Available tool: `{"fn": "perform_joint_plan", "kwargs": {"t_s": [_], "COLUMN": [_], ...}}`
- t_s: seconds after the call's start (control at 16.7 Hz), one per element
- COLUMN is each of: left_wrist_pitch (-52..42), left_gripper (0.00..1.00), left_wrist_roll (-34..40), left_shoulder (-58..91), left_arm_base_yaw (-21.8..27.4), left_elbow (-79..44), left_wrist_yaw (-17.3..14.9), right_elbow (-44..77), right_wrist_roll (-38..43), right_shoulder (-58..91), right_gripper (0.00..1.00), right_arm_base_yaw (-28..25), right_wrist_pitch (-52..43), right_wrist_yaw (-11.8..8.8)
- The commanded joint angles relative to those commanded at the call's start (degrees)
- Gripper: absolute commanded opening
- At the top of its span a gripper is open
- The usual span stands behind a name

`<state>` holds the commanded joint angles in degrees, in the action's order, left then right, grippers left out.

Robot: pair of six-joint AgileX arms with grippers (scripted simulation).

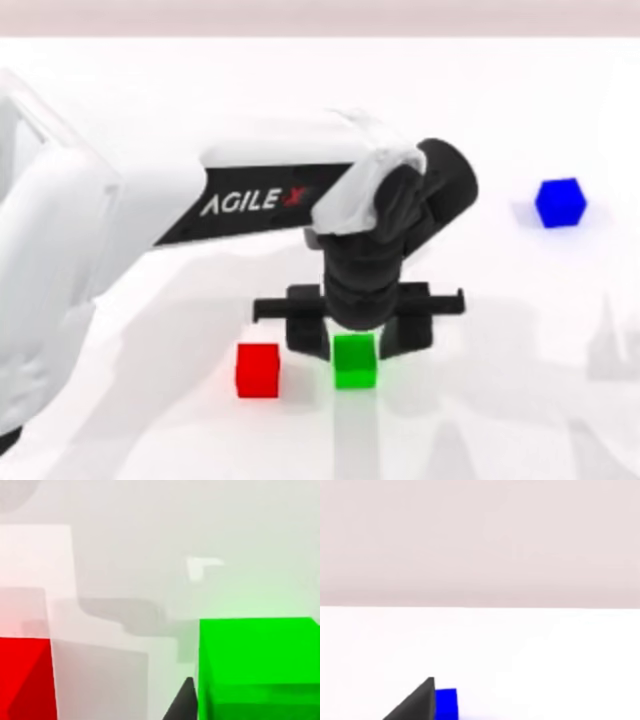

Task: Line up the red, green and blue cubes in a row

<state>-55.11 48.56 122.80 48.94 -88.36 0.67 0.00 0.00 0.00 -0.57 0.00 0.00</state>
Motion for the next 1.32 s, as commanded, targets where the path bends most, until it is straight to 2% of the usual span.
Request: {"fn": "perform_joint_plan", "kwargs": {"t_s": [0.18,0.24,0.78,1.14,1.32], "left_wrist_pitch": [0.0,0.0,-0.2,-11.5,-14.2], "left_gripper": [0.98,1.00,1.00,1.00,1.00], "left_wrist_roll": [0.0,0.0,0.0,0.3,0.3], "left_shoulder": [0.0,0.0,-0.1,-2.8,-3.9], "left_arm_base_yaw": [0.0,0.0,0.0,-0.7,-1.0], "left_elbow": [0.0,0.0,-0.2,-8.0,-10.4], "left_wrist_yaw": [0.0,0.0,0.0,0.0,0.0], "right_elbow": [0.0,0.0,0.0,0.0,0.0], "right_wrist_roll": [0.0,0.0,0.0,0.0,0.0], "right_shoulder": [0.0,0.0,0.0,0.0,0.0], "right_gripper": [1.00,1.00,1.00,1.00,1.00], "right_arm_base_yaw": [0.0,0.0,0.0,0.0,0.0], "right_wrist_pitch": [0.0,0.0,0.0,0.0,0.0], "right_wrist_yaw": [0.0,0.0,0.0,0.0,0.0]}}
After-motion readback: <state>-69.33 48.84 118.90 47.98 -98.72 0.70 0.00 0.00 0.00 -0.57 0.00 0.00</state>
